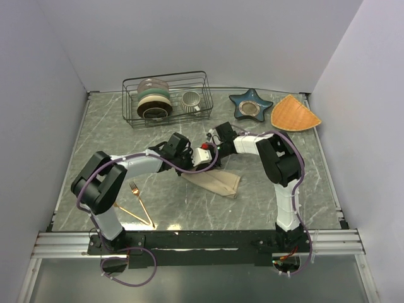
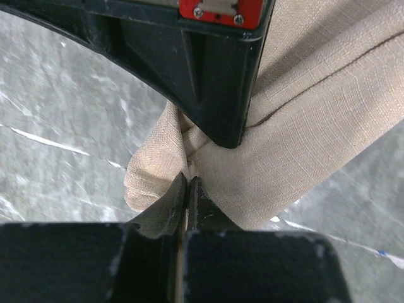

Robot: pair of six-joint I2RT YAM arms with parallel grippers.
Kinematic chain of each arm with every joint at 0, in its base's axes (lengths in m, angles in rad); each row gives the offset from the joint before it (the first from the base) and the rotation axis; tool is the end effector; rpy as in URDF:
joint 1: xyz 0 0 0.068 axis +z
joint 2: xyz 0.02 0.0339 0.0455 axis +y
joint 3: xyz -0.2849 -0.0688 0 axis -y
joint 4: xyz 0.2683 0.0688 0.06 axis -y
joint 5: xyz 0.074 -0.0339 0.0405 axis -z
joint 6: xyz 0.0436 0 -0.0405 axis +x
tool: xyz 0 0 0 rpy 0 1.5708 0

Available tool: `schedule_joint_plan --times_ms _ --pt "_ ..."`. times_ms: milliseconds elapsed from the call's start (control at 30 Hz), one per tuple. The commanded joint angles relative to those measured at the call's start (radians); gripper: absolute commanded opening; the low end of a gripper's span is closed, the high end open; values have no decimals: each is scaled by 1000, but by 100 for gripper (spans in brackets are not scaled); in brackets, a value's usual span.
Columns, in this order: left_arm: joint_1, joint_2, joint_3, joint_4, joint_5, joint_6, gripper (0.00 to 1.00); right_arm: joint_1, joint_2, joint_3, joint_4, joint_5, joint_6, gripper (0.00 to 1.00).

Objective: Fold the napkin into a case and place the utensils inside
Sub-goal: Stuff the top corner of the smaller-rectangle-folded napkin into the folded napkin.

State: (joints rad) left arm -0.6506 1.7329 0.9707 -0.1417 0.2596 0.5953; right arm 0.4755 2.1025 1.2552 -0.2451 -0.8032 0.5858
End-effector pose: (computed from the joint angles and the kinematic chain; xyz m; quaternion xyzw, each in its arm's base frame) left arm 0.2903 -0.2350 0.1615 0.5811 0.7363 -0.1312 0.3210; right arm 0.3724 0.2270 0.1051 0.0432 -0.8980 -0.4379 0.0041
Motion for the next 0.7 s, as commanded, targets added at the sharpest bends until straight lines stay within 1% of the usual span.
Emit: schedule_joint_plan --times_ms 0,100,167,233,267,367,433,667 --pt "-4 -58 -53 -99 38 12 1 58 -13 -72 33 15 34 0" --pt "-4 -65 -70 -101 33 9 1 60 -25 -56 29 -1 26 0" --pt "-3 -55 -72 -98 33 5 1 52 -30 -25 -5 5 -7 0" --pt "-1 -47 -69 -98 38 -2 1 43 -42 -13 -28 6 -26 9" --pt "-1 -38 -66 -98 44 -3 1 41 -45 -7 -48 9 -46 17" --pt "-1 -21 -49 -105 55 -11 1 40 -65 -19 -75 13 -66 31" --pt "-1 -19 -43 -102 56 -11 1 40 -76 -30 -83 13 -72 35" --pt "3 -6 -29 -102 63 -19 1 52 -78 -56 -82 9 -75 36"
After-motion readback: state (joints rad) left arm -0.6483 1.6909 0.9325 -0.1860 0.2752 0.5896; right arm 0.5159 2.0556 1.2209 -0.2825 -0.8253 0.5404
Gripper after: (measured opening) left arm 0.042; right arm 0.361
